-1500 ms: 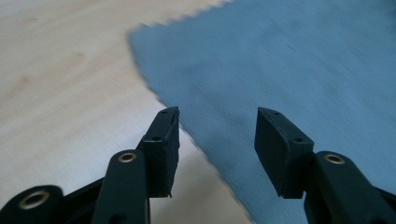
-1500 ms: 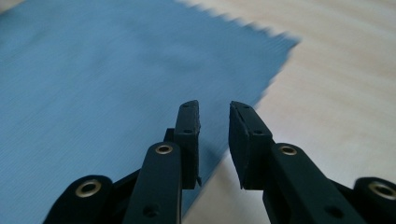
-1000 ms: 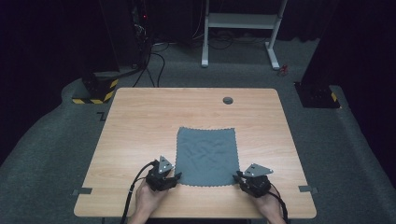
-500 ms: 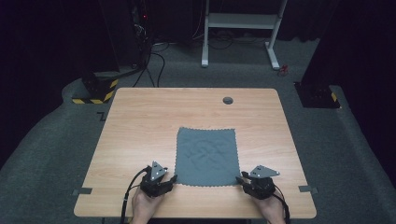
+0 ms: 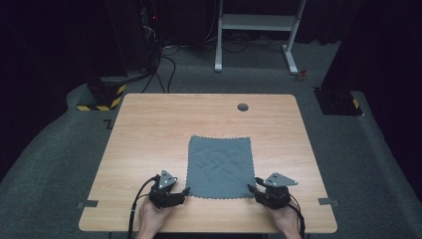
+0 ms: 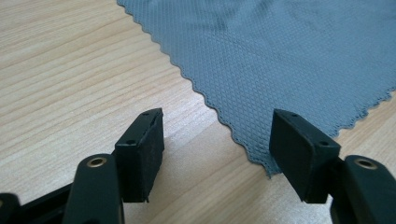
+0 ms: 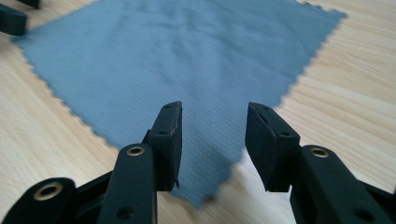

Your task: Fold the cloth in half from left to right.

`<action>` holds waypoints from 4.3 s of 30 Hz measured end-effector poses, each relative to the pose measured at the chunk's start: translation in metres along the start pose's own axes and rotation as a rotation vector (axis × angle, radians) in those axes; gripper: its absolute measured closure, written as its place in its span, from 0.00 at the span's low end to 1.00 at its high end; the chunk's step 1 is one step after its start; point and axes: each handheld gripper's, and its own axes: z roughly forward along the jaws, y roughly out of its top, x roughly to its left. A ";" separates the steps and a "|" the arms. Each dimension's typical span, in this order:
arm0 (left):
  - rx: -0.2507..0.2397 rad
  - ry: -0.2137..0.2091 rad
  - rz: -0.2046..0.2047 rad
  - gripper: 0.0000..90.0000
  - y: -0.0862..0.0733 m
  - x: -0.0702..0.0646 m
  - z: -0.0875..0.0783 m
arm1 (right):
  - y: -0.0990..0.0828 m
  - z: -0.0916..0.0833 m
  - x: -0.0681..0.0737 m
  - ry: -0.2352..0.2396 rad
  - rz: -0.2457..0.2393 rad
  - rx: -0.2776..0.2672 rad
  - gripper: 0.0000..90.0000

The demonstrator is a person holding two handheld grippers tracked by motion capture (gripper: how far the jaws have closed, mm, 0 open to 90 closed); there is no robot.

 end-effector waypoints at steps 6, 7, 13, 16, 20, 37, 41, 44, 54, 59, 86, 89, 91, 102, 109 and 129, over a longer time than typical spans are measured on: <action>-0.017 -0.038 -0.040 0.40 0.011 0.013 0.007 | 0.012 0.013 0.018 0.027 -0.061 0.005 0.62; -0.014 -0.045 -0.047 0.40 0.013 0.015 0.008 | 0.014 0.016 0.021 0.031 -0.064 0.001 0.62; -0.004 -0.034 -0.079 0.38 0.032 0.031 0.015 | 0.024 0.030 0.034 0.061 -0.065 -0.005 0.61; 0.003 -0.043 -0.083 0.40 0.041 0.040 0.018 | 0.029 0.037 0.041 0.060 -0.075 0.013 0.63; -0.004 -0.032 -0.087 0.40 0.051 0.049 0.022 | 0.037 0.043 0.049 0.106 -0.057 0.023 0.62; 0.065 0.033 -0.064 0.45 0.101 0.070 0.063 | 0.060 0.078 0.100 0.213 -0.165 0.039 0.72; 0.072 0.036 -0.066 0.49 0.110 0.075 0.071 | 0.065 0.092 0.124 0.237 -0.261 0.068 0.73; 0.065 0.052 -0.076 0.50 0.114 0.079 0.077 | 0.067 0.101 0.136 0.266 -0.282 0.077 0.74; 0.119 0.116 -0.122 0.54 0.123 0.093 0.105 | 0.067 0.109 0.150 0.276 -0.298 0.092 0.72; 0.109 0.117 -0.145 0.56 0.125 0.096 0.113 | 0.066 0.108 0.152 0.270 -0.318 0.092 0.73; 0.094 0.104 -0.123 1.00 0.130 0.092 0.123 | 0.064 0.106 0.154 0.226 -0.297 0.082 1.00; 0.092 0.100 -0.133 1.00 0.130 0.093 0.123 | 0.064 0.104 0.151 0.243 -0.266 0.070 1.00; 0.094 0.093 -0.134 1.00 0.130 0.094 0.123 | 0.064 0.101 0.149 0.245 -0.255 0.057 1.00; 0.088 0.092 -0.132 1.00 0.129 0.094 0.123 | 0.067 0.107 0.149 0.224 -0.250 0.054 0.84; 0.094 0.091 -0.125 1.00 0.129 0.096 0.123 | 0.069 0.113 0.151 0.215 -0.256 0.078 0.88; 0.023 0.037 -0.171 1.00 0.137 0.106 0.103 | 0.084 0.103 0.157 0.186 -0.282 0.048 1.00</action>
